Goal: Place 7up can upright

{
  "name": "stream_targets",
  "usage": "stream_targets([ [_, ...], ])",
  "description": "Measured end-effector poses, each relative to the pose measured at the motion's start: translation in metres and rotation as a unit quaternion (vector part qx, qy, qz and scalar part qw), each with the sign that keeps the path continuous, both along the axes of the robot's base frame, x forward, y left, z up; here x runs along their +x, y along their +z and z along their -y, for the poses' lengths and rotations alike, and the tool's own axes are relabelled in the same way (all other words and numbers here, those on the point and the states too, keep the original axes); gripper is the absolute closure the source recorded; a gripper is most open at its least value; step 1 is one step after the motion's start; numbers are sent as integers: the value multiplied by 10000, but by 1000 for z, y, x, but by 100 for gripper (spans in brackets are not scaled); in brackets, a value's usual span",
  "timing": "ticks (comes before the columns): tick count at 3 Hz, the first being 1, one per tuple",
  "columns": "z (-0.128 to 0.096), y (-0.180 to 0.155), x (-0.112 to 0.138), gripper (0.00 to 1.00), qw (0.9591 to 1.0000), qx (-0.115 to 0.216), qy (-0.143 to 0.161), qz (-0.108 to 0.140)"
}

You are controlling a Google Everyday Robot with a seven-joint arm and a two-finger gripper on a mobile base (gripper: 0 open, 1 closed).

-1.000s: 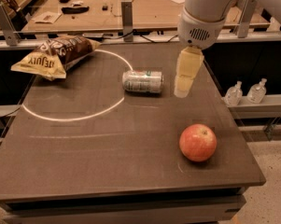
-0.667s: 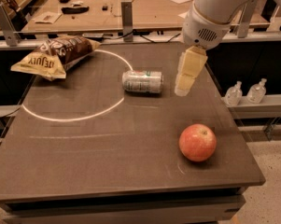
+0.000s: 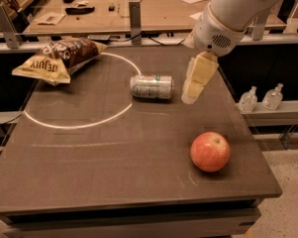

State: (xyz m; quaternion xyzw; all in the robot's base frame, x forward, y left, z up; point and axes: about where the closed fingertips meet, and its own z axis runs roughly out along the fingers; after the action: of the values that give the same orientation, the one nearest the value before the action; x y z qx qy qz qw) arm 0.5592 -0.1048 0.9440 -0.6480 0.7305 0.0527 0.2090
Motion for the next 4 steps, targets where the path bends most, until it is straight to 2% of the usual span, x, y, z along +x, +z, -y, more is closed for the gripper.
stream_targets([
  [1,-2,0,1,0,9998,-19,-144,-115],
  [2,-13,-8,11,0,9993,-113,-230,-281],
  [3,-33,-26,24,0,9984,-156,-231,-493],
  [4,-49,-41,38,0,9977,-233,-213,-597],
])
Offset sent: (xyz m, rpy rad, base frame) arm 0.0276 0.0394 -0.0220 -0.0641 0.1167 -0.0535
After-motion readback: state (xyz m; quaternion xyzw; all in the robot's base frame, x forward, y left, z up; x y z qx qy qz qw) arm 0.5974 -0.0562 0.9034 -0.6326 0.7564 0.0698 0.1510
